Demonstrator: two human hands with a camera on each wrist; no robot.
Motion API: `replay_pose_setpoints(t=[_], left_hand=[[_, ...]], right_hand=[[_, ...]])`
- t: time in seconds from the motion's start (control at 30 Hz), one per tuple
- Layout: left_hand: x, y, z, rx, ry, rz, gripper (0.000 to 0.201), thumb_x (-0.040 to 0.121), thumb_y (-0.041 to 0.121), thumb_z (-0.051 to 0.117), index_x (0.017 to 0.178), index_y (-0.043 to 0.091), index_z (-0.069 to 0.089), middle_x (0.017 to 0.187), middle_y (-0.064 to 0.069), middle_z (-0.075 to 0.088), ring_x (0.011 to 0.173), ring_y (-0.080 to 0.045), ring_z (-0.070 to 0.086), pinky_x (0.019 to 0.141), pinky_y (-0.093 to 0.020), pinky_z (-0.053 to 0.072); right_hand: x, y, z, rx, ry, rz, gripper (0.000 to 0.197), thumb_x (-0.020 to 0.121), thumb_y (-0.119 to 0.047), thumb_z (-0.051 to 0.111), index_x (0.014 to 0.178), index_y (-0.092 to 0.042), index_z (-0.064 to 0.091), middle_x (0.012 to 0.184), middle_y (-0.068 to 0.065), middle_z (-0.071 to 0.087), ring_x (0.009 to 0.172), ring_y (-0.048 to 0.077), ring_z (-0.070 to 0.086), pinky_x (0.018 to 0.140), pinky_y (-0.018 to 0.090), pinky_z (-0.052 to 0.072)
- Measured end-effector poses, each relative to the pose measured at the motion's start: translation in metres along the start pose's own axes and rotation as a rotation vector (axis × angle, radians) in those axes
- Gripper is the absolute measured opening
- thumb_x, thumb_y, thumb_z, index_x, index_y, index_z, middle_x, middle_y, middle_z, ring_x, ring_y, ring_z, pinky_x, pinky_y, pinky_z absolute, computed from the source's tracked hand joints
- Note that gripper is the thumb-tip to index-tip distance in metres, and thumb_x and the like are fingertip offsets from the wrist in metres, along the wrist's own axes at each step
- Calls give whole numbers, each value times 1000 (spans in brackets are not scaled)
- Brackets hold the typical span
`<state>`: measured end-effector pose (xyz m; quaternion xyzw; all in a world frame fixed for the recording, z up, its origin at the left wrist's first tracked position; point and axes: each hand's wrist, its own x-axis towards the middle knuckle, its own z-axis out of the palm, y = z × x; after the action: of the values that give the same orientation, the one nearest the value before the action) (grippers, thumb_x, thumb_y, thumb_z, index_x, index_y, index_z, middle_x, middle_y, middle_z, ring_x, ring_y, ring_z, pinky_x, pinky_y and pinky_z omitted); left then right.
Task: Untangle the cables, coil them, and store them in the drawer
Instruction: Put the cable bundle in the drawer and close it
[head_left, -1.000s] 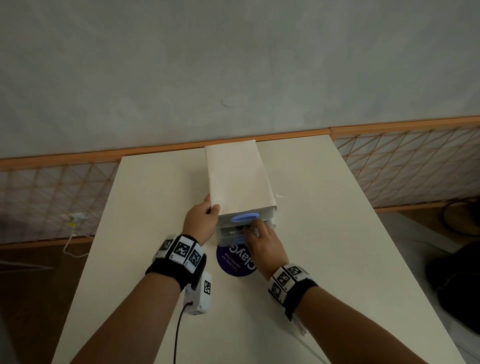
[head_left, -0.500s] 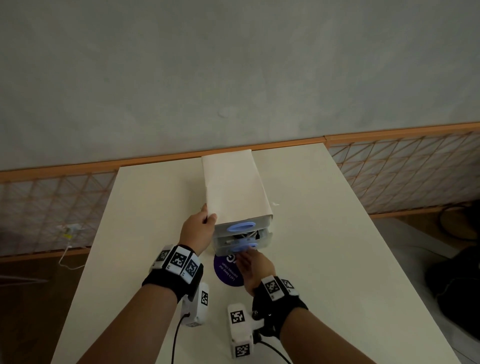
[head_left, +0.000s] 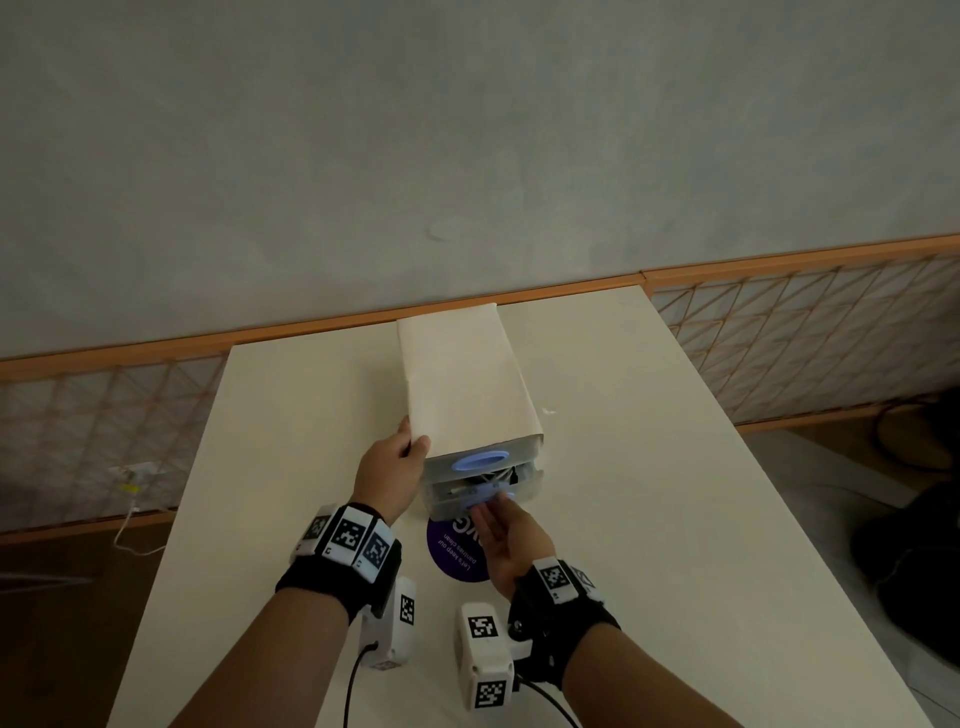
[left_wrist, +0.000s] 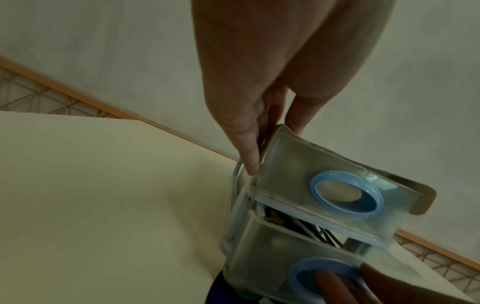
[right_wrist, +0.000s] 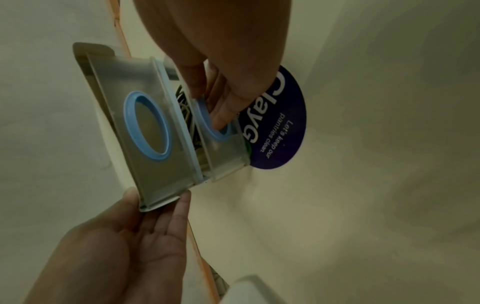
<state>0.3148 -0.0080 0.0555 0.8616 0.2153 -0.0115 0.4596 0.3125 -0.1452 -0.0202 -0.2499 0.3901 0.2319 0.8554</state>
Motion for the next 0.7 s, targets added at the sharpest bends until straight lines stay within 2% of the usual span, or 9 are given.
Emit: replay_pose_setpoints(t=[0.13, 0.2, 0.27, 0.3, 0.37, 0.43, 0.57, 0.63, 0.7], left_hand=[[3, -1, 0, -19, -6, -14, 36, 98, 18, 43, 133, 13, 53, 79, -6, 60, 76, -21, 53, 65, -27, 40], [4, -1, -1, -32, -14, -31, 32, 98, 17, 44, 125, 7, 58, 81, -12, 62, 75, -23, 52, 69, -29, 43], [7, -3, -1, -27, -17, -37, 20, 97, 17, 45, 98, 14, 65, 87, -21, 62, 75, -23, 51, 76, -35, 47], [9, -4, -1, -9, -13, -36, 22, 97, 18, 45, 79, 23, 57, 85, -24, 61, 74, -24, 51, 75, -36, 46], [11, -6, -1, 28, -1, -33, 36, 97, 18, 46, 65, 33, 37, 80, -24, 57, 73, -24, 50, 71, -33, 42], [12, -5, -1, 14, 12, -39, 38, 96, 18, 46, 63, 33, 35, 81, -20, 56, 73, -24, 50, 73, -37, 45], [14, -4, -3, -28, -38, -64, 23, 95, 17, 47, 76, 12, 58, 68, 13, 40, 72, -22, 50, 83, -46, 50], [16, -5, -3, -56, -55, -56, 21, 96, 16, 47, 94, 3, 63, 79, 16, 46, 77, -21, 51, 87, -47, 50], [18, -7, -3, -69, -55, -58, 22, 96, 16, 48, 98, 1, 64, 86, 14, 51, 82, -20, 53, 90, -47, 49]], right_hand=[[7, -1, 3, 7, 7, 0, 22, 93, -9, 57, 110, 3, 62, 98, 20, 70, 76, 24, 71, 51, 25, 58], [12, -2, 10, -6, 22, -5, 25, 92, -9, 59, 112, 4, 62, 97, 19, 69, 78, 25, 70, 51, 26, 59], [17, -5, 17, -19, 41, -8, 27, 92, -10, 59, 114, 6, 61, 97, 19, 69, 81, 26, 68, 53, 27, 60], [19, -6, 19, -24, 48, -5, 27, 92, -10, 60, 113, 6, 61, 96, 19, 69, 81, 26, 68, 54, 27, 60], [20, -7, 20, -26, 49, 0, 27, 91, -11, 60, 112, 6, 61, 95, 19, 69, 80, 25, 68, 54, 27, 60], [19, -9, 18, -20, 31, 8, 28, 92, -10, 60, 114, 7, 61, 97, 20, 68, 80, 25, 68, 53, 27, 60], [17, -9, 17, -2, 27, 26, 28, 91, -9, 60, 114, 7, 60, 103, 22, 67, 81, 27, 68, 53, 29, 60], [16, -8, 17, 6, 32, 33, 28, 91, -9, 61, 114, 7, 60, 101, 21, 68, 80, 26, 68, 48, 26, 58], [15, -7, 18, 11, 40, 39, 27, 90, -9, 62, 112, 7, 61, 96, 20, 69, 79, 25, 69, 47, 25, 58]])
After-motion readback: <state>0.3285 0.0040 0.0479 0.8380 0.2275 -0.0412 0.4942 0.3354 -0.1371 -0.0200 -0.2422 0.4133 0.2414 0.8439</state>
